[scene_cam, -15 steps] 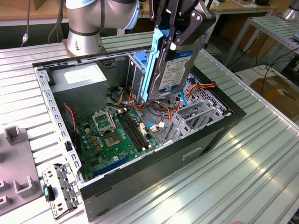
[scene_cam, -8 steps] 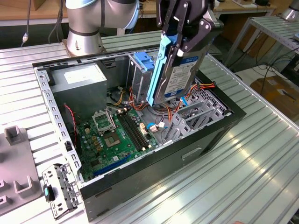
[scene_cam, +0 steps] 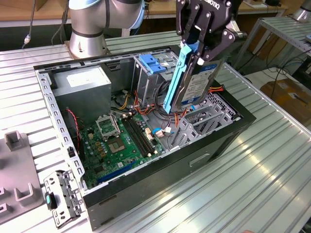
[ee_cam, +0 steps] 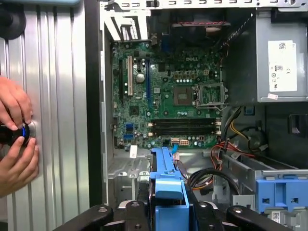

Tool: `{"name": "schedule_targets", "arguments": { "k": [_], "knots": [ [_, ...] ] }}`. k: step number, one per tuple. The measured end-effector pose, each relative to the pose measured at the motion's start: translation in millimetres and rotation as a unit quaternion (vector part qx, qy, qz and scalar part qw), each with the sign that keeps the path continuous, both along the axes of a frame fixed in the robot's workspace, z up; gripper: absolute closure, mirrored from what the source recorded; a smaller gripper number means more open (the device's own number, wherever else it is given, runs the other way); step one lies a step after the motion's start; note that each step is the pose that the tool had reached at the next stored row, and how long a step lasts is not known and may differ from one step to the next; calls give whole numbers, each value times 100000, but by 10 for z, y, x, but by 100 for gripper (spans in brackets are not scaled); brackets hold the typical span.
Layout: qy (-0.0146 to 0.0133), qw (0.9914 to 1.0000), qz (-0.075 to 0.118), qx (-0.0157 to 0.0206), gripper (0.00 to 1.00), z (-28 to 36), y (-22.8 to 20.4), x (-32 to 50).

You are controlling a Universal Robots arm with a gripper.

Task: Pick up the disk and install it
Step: 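Insert the disk into the insertion slot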

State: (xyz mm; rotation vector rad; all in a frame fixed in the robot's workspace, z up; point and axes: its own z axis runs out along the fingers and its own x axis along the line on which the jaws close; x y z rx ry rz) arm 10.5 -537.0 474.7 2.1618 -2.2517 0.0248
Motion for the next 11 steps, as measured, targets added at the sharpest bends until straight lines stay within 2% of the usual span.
{"name": "schedule_targets", "arguments": {
  "k": [5, 11],
  "knots": [
    [362, 99999, -9, 4, 63, -48, -114, 175],
    [560, 99998, -4, -8, 63, -104, -136, 406]
  ]
}}
